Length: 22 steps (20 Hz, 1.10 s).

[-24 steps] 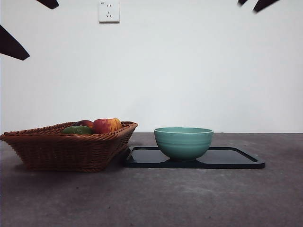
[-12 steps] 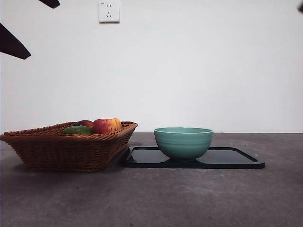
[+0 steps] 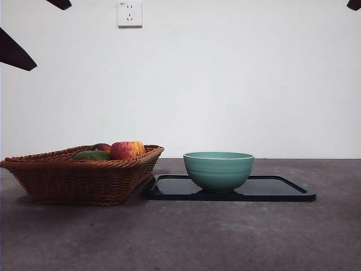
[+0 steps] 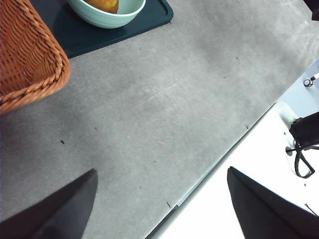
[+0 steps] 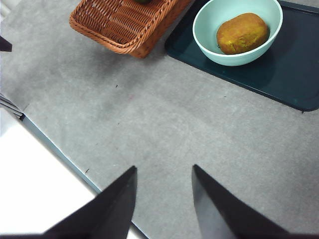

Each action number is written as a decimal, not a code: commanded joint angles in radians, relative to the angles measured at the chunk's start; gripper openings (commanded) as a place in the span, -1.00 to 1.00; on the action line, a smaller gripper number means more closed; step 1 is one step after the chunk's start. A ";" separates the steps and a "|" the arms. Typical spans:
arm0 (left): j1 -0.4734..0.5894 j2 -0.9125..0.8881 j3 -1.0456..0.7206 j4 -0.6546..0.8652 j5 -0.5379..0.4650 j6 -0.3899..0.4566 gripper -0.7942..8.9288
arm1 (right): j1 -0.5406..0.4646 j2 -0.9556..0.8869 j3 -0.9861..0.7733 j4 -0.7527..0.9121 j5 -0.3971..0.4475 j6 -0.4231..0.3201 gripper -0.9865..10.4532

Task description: Pick up the wifruite, put it on the bowl, pick up the plate, put it on desk

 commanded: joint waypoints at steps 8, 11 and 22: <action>-0.006 0.003 0.009 0.069 0.005 0.010 0.00 | 0.005 0.005 0.009 0.008 -0.003 -0.008 -0.52; -0.006 0.026 0.013 0.183 0.000 -0.069 -0.02 | 0.005 0.005 0.009 0.008 -0.003 -0.008 -0.52; -0.006 0.575 0.444 0.241 -0.004 0.004 -0.02 | 0.005 0.005 0.009 0.008 -0.005 -0.005 -0.52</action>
